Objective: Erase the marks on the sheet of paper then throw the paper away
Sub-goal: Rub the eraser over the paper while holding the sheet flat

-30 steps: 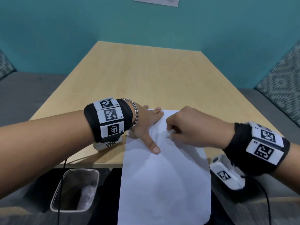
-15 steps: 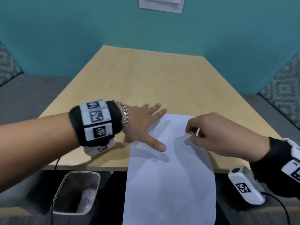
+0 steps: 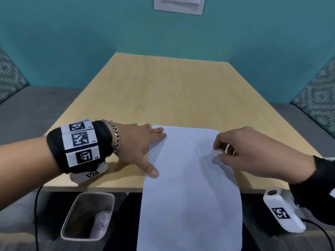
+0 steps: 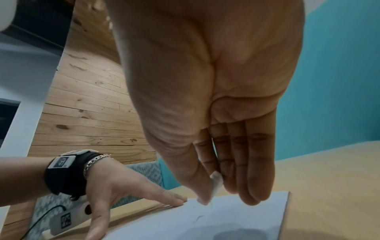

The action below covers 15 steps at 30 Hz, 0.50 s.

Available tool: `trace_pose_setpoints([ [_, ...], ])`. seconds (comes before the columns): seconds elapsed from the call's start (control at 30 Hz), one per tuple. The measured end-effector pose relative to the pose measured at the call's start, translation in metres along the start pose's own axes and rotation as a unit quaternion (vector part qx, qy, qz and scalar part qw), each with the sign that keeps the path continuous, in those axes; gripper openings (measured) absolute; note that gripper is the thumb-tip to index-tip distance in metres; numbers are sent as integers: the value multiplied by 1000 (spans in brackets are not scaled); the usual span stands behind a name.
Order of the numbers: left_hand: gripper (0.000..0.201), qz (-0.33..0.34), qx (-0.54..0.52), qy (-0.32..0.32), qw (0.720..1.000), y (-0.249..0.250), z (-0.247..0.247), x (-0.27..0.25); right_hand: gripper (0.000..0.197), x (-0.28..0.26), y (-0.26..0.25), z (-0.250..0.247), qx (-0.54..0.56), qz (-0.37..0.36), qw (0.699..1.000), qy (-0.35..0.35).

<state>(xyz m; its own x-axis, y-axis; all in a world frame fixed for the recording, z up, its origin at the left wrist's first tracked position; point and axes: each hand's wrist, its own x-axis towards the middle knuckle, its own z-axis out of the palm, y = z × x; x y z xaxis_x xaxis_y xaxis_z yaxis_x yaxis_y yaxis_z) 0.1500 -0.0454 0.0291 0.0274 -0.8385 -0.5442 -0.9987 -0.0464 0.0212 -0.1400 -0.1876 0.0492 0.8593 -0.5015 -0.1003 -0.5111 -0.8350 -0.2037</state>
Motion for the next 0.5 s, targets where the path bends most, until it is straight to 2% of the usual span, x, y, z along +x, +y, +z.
trace_pose_setpoints([
  [0.17, 132, -4, 19, 0, 1000, 6, -1, 2, 10, 6, -26, 6, -4, -37, 999, -20],
  [0.33, 138, -32, 27, -22, 999, 9, -1, 4, 18, 46, -49, 6, -10, -111, 994, -3],
  [0.5, 138, -50, 18, -25, 998, 9, 0, 3, 22, 76, -60, 10, 12, -100, 995, -7],
])
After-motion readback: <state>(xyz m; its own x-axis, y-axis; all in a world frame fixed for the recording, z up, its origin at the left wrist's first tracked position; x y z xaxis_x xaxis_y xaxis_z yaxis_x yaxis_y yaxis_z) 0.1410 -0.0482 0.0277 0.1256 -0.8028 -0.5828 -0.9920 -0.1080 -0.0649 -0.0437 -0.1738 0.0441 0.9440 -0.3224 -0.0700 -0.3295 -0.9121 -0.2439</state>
